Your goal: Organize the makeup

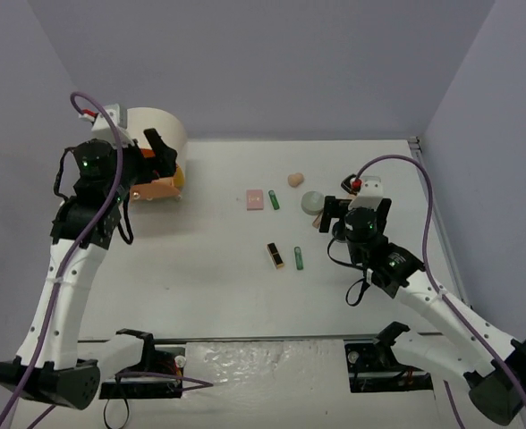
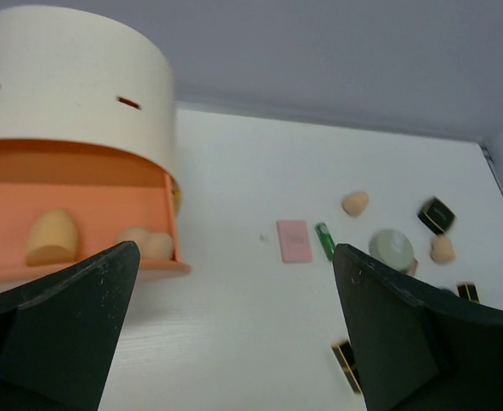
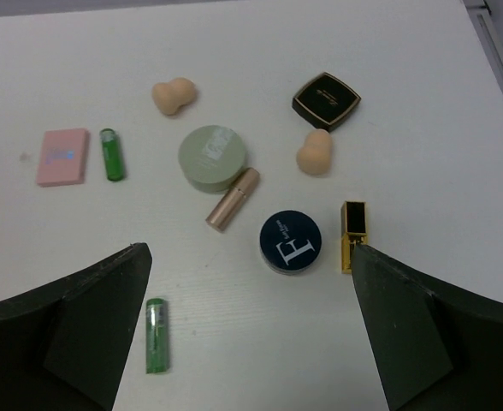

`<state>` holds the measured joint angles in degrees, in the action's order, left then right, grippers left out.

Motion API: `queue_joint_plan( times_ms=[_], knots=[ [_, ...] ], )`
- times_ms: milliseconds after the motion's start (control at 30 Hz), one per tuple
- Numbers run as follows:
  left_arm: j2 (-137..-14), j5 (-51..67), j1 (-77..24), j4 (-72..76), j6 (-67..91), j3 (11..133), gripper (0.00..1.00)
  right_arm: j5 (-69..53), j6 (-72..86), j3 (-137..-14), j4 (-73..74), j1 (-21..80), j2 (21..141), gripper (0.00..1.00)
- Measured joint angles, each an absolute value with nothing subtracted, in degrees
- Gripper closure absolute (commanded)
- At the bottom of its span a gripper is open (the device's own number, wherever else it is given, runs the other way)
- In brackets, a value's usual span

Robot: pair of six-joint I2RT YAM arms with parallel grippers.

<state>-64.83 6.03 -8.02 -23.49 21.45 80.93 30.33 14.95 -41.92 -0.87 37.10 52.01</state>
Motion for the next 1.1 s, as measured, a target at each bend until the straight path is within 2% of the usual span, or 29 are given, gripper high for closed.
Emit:
queue_joint_plan(
  times_ms=[233,500,767,967,1100],
  knots=[
    [-54.6,8.7,-18.1,-24.9,19.2,66.2,0.03,24.9,18.3,-44.6,-1.2,23.9,64.6,0.02],
    [-53.5,8.0,-26.5,-25.5,18.6,49.1,0.03,17.6,20.5,-47.1,-7.9,13.4,79.9,0.11],
    [-50.6,5.8,-27.0,-27.2,18.4,47.7,0.03,12.3,20.6,-54.2,-11.7,9.4,96.0,0.27],
    [-51.0,5.1,-27.0,-27.3,18.4,47.8,0.03,10.2,20.6,-57.8,-13.1,8.4,102.8,0.33],
    [-51.0,5.1,-27.0,-27.4,18.4,47.8,0.03,10.0,20.6,-59.4,-13.5,7.9,106.1,0.44]
  ],
)
